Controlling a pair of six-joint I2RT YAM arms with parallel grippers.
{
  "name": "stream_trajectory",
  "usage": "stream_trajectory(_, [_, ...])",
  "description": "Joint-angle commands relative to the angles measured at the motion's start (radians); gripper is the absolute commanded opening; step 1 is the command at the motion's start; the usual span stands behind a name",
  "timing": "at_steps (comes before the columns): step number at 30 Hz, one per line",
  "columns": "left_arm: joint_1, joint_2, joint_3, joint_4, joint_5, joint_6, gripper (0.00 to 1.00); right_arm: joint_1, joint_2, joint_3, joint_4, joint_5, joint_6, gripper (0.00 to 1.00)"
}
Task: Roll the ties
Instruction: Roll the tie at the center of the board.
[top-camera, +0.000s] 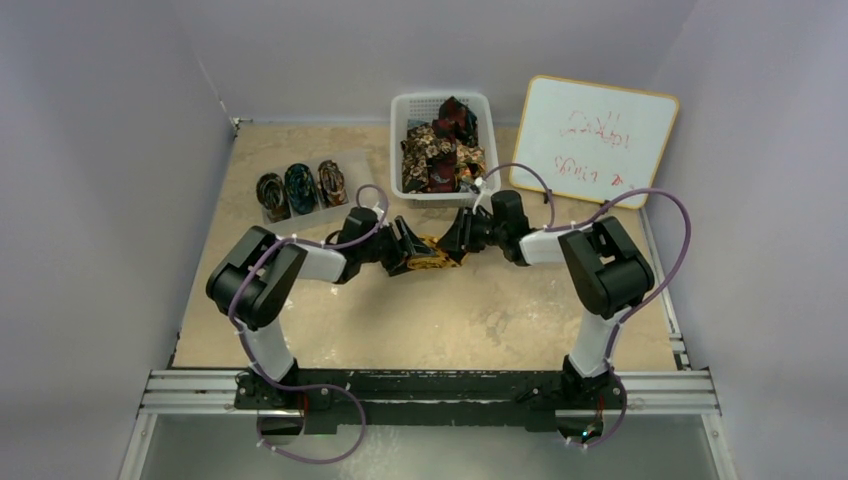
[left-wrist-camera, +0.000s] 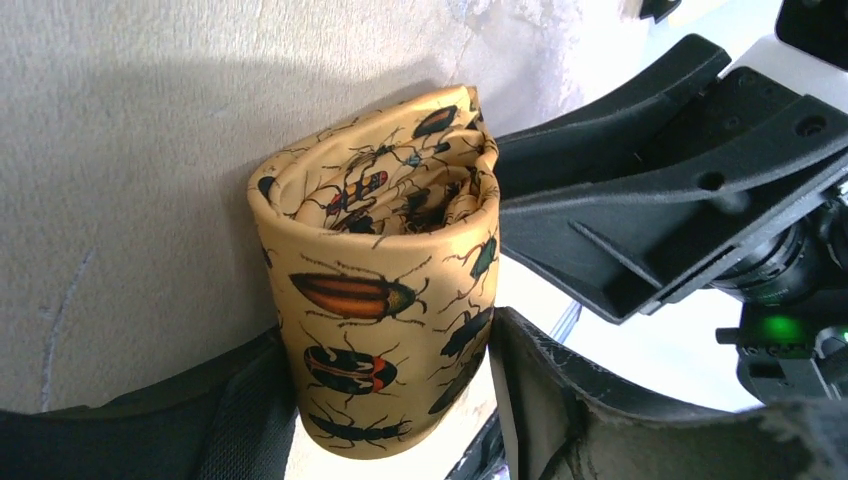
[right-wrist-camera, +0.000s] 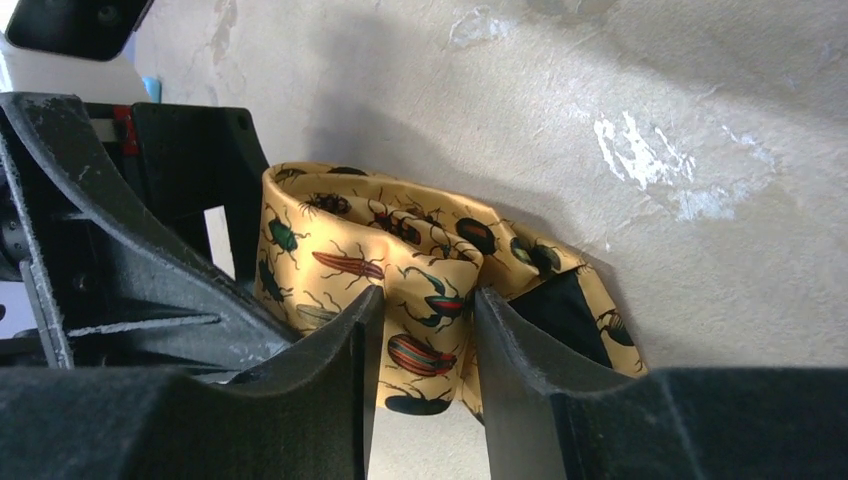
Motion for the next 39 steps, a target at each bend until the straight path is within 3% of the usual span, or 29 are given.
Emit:
stream_trajectory(1, [-0.003,0.009,0.059,-0.067,-0.038,0.066,0.61,-0.027,-0.066,0.003,-0.107,-0.013,0.003,0.43])
stream_trajectory(8, [-0.003,0.013,0.17,-0.249,-0.043,0.193,0.6,-0.08,-0.163,0.032,-0.213,0.078,-0.065,0.54])
stream_trajectory(15, [-0.003,0.019,0.236,-0.348,-0.043,0.272,0.58,-0.091,-0.099,0.024,-0.212,0.138,-0.068,0.57])
stream_trajectory(18, [-0.003,0.021,0.261,-0.384,-0.039,0.306,0.57,-0.091,-0.063,0.02,-0.194,0.126,-0.064,0.53])
stream_trajectory(27, [-0.003,-0.001,0.3,-0.464,-0.023,0.356,0.56,-0.088,-0.067,-0.066,-0.089,0.019,-0.02,0.31])
stream_trajectory(34, [-0.008,-0.055,0.243,-0.469,0.018,0.36,0.55,-0.052,-0.152,-0.163,-0.041,-0.051,0.024,0.28])
stream_trajectory(39, [-0.011,-0.111,0.205,-0.477,0.067,0.374,0.54,-0.027,-0.222,-0.218,-0.061,-0.016,0.033,0.27])
